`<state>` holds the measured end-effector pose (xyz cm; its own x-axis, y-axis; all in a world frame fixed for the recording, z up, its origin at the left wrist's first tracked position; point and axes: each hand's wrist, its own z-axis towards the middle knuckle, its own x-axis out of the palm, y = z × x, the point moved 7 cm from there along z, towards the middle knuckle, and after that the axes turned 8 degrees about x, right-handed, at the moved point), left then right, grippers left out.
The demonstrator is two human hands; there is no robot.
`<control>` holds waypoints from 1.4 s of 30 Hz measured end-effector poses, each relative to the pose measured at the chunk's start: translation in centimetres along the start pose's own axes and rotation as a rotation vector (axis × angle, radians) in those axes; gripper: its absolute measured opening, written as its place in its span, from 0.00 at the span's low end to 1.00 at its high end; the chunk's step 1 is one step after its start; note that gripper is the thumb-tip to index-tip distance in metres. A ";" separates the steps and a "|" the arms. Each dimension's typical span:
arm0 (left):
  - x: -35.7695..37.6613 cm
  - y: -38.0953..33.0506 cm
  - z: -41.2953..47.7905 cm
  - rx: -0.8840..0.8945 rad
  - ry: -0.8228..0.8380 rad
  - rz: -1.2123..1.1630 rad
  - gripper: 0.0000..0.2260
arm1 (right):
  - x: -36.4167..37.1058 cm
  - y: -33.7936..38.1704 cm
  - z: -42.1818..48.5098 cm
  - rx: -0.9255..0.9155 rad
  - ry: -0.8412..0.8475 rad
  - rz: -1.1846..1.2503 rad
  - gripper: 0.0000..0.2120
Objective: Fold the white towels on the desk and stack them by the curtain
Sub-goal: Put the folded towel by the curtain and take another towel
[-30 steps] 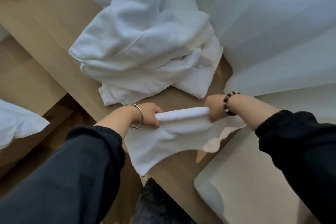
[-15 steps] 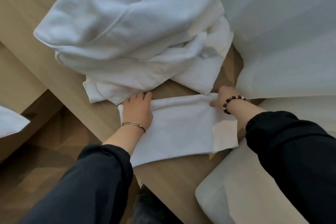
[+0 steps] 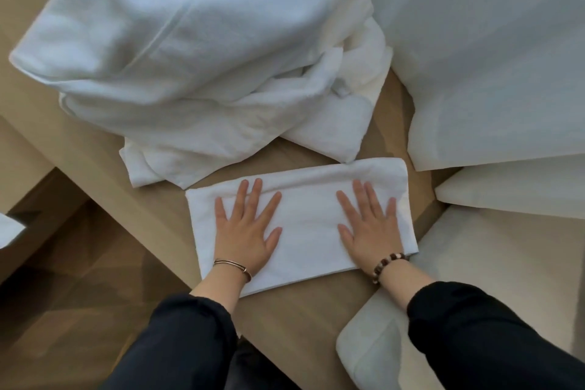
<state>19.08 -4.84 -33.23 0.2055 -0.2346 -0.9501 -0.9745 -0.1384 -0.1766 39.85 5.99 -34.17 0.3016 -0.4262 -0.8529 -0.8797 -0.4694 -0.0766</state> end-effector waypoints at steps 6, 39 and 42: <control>0.6 1.3 -0.7 -0.192 0.026 -0.023 0.28 | -0.5 -2.3 0.4 0.236 -0.056 0.034 0.29; -25.1 8.0 3.2 -0.225 -0.020 -0.048 0.39 | -29.8 13.8 0.6 -0.002 -0.212 0.244 0.35; -27.4 11.9 5.6 -0.293 -0.048 -0.117 0.38 | -32.6 15.5 3.1 0.003 -0.225 0.278 0.37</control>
<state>1.38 5.29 -10.71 0.3036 -0.1560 -0.9399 -0.8755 -0.4349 -0.2106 15.22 15.00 -9.14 -0.0378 -0.3559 -0.9338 -0.9180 -0.3567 0.1731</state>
